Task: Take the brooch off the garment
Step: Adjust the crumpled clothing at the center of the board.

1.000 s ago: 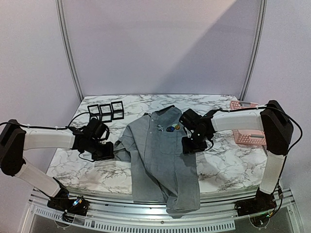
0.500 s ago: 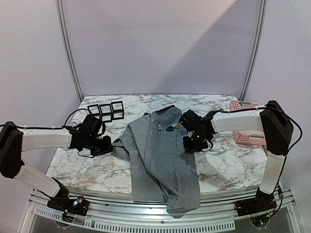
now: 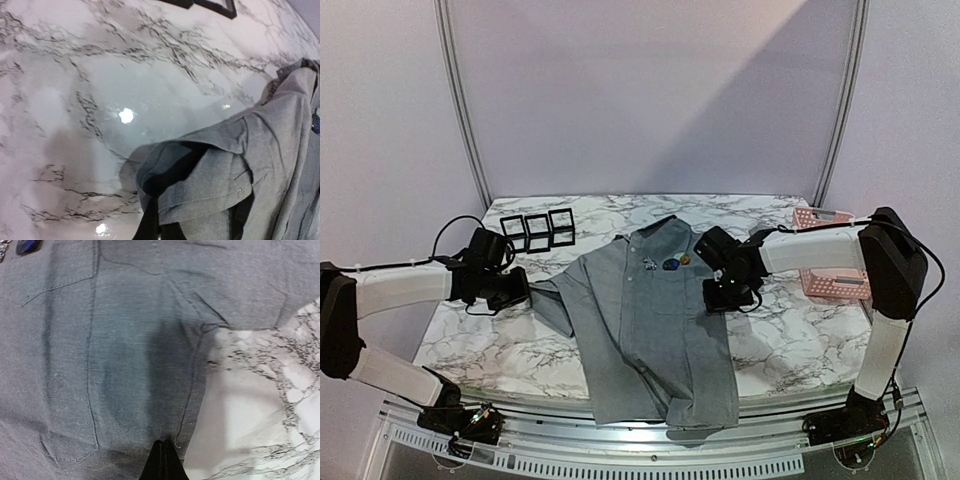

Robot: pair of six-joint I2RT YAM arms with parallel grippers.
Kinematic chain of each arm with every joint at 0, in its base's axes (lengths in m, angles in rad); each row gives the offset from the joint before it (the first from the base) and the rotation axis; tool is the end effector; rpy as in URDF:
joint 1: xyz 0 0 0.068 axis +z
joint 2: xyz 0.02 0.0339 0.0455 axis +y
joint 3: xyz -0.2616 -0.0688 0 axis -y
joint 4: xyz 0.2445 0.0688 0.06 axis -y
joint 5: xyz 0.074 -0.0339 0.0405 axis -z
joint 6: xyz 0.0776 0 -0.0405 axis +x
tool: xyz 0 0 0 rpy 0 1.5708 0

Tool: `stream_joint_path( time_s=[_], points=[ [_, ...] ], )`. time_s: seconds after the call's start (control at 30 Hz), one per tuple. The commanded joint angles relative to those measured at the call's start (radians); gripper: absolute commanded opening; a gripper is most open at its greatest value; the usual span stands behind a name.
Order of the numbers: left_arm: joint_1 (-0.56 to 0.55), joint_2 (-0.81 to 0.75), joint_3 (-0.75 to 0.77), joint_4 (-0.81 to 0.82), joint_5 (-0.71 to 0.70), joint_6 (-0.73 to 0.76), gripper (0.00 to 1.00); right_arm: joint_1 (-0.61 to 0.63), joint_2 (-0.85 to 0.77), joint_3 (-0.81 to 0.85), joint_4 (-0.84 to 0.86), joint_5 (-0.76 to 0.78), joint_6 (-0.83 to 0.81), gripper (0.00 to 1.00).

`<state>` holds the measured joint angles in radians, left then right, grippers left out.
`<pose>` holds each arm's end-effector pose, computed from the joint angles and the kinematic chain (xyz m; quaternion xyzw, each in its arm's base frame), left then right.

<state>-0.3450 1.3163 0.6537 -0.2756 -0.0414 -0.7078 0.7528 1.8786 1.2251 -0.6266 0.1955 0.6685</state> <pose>0.2584 -0.0894 0.1414 -0.1778 0.9334 -0.1392 0.2788 0.2824 0.2439 0.1180 -0.0274 0.9845 0.0208 0.1722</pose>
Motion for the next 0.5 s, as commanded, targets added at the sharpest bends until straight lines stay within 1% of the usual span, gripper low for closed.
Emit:
stream_joint_path(
  time_s=[0.0, 0.13, 0.3, 0.47],
  points=[
    [0.047, -0.058, 0.012, -0.078, -0.14, 0.031, 0.0, -0.039, -0.017, -0.046, -0.05, 0.047, 0.0, 0.0],
    [0.075, -0.124, 0.017, -0.093, -0.222, 0.035, 0.0, -0.05, -0.031, -0.05, -0.044, 0.04, -0.002, 0.0],
    [0.113, -0.195, 0.038, -0.042, -0.218, 0.054, 0.0, -0.059, -0.04, -0.055, -0.017, 0.002, -0.007, 0.0],
    [0.149, -0.196, 0.101, -0.065, -0.238, 0.095, 0.0, -0.065, -0.052, -0.063, -0.002, -0.014, -0.006, 0.0]
  ],
)
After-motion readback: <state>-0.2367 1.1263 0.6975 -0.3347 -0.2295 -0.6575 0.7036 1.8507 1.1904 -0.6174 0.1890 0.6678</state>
